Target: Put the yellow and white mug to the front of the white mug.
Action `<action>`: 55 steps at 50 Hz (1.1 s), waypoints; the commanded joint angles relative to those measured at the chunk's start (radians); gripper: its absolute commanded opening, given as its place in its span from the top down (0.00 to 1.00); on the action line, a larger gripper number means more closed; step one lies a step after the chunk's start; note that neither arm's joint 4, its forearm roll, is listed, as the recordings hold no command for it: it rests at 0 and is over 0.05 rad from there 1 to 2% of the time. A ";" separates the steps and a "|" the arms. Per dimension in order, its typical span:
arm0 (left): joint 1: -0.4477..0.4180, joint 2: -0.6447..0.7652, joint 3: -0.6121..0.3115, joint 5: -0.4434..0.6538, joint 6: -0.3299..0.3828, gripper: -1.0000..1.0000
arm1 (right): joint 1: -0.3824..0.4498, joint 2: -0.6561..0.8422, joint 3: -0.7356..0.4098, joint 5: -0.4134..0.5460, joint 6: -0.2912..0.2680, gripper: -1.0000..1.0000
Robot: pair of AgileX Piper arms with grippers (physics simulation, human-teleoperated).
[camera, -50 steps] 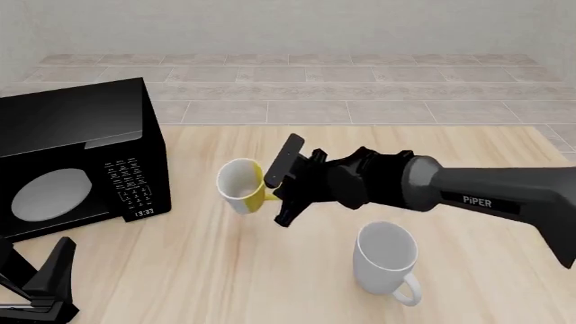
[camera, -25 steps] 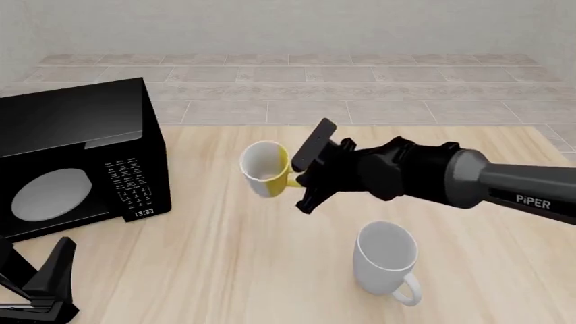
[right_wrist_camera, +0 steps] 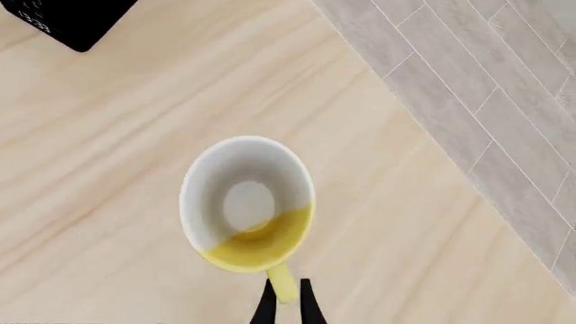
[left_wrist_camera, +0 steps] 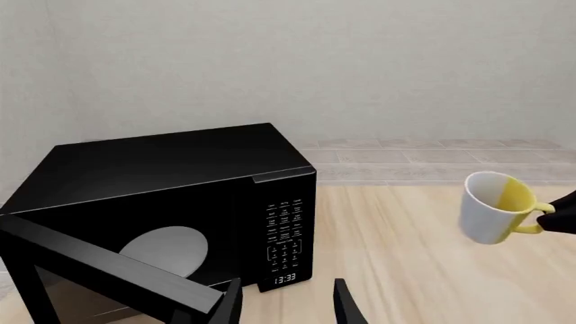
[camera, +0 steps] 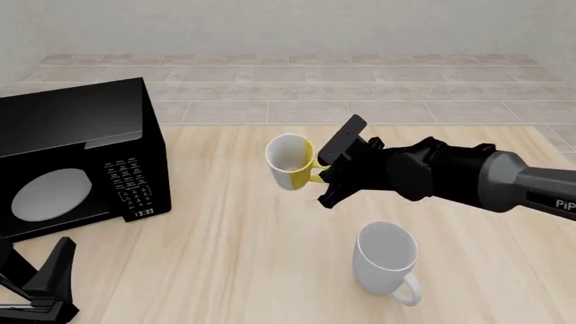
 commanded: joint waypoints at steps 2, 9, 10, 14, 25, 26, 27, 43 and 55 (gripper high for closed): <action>0.000 0.000 0.000 0.000 0.000 0.00 | -0.043 -0.029 0.040 -0.016 0.014 1.00; 0.000 0.000 0.000 0.000 0.000 0.00 | -0.073 -0.046 0.076 -0.039 0.023 1.00; 0.000 0.000 0.000 0.000 0.000 0.00 | -0.074 -0.048 0.080 -0.041 0.025 1.00; 0.000 0.000 0.000 0.000 0.000 0.00 | -0.090 -0.055 0.093 -0.048 0.030 1.00; 0.000 0.000 0.000 0.000 0.000 0.00 | -0.138 -0.056 0.107 -0.070 0.051 1.00; 0.000 0.000 0.000 0.000 0.000 0.00 | -0.143 -0.054 0.109 -0.073 0.052 1.00; 0.000 0.000 0.000 0.000 0.000 0.00 | -0.150 -0.052 0.108 -0.076 0.051 1.00; 0.000 0.000 0.000 0.000 0.000 0.00 | -0.218 -0.031 0.142 -0.120 0.059 1.00; 0.000 0.000 0.000 0.000 0.000 0.00 | -0.261 -0.014 0.171 -0.154 0.058 1.00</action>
